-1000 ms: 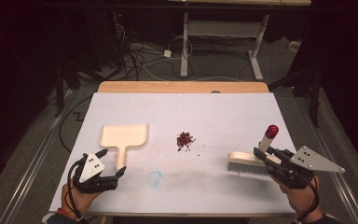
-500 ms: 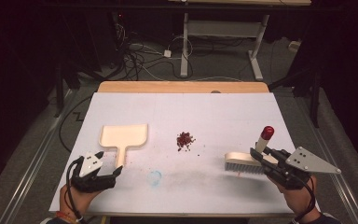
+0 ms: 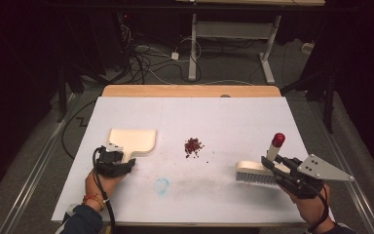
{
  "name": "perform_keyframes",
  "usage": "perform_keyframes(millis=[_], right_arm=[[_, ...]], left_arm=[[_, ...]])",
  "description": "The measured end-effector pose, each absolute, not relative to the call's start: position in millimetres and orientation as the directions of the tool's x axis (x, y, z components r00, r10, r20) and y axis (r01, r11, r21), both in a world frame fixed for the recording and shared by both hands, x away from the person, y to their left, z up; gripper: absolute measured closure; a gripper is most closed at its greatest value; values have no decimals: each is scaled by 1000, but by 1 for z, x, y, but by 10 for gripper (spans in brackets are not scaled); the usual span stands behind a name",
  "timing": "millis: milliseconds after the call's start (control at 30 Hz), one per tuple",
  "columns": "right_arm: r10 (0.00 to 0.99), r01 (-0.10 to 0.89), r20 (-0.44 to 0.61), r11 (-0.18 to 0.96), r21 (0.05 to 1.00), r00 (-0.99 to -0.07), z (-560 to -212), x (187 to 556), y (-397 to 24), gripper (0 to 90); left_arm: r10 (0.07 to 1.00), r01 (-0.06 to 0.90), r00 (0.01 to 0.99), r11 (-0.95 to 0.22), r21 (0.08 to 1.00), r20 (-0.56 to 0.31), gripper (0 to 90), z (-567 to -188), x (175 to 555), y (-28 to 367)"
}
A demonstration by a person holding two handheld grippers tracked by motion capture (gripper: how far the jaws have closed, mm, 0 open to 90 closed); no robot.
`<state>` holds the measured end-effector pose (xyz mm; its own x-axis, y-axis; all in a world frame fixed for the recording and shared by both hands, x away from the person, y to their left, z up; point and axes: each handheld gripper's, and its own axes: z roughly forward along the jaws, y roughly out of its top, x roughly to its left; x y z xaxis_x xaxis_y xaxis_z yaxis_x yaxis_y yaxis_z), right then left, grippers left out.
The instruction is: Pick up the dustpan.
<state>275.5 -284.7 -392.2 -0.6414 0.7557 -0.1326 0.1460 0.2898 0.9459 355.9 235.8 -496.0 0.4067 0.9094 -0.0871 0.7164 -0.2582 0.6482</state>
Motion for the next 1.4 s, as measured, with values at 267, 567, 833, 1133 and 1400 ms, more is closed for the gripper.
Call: perform_keyframes(millis=[267, 567, 833, 1133, 1400], right_arm=[[755, 149, -132, 292, 945, -642, -393, 275, -284, 705], [761, 154, -124, 283, 946, -637, -393, 277, -284, 705], [763, 159, -127, 289, 944, -633, -394, 279, -283, 705], [770, 164, -121, 282, 945, -626, -395, 278, -285, 706], [774, 166, -118, 277, 946, -622, -393, 283, -286, 706]], left_arm=[[912, 694, 408, -275, 666, -49, 632, -498, 364, 238], [896, 682, 444, -342, 646, 6, 638, -485, 364, 242], [883, 659, 469, -352, 665, 2, 639, -476, 360, 250], [860, 627, 510, -362, 690, -12, 638, -460, 346, 257], [814, 611, 581, -420, 671, -21, 639, -459, 326, 248]])
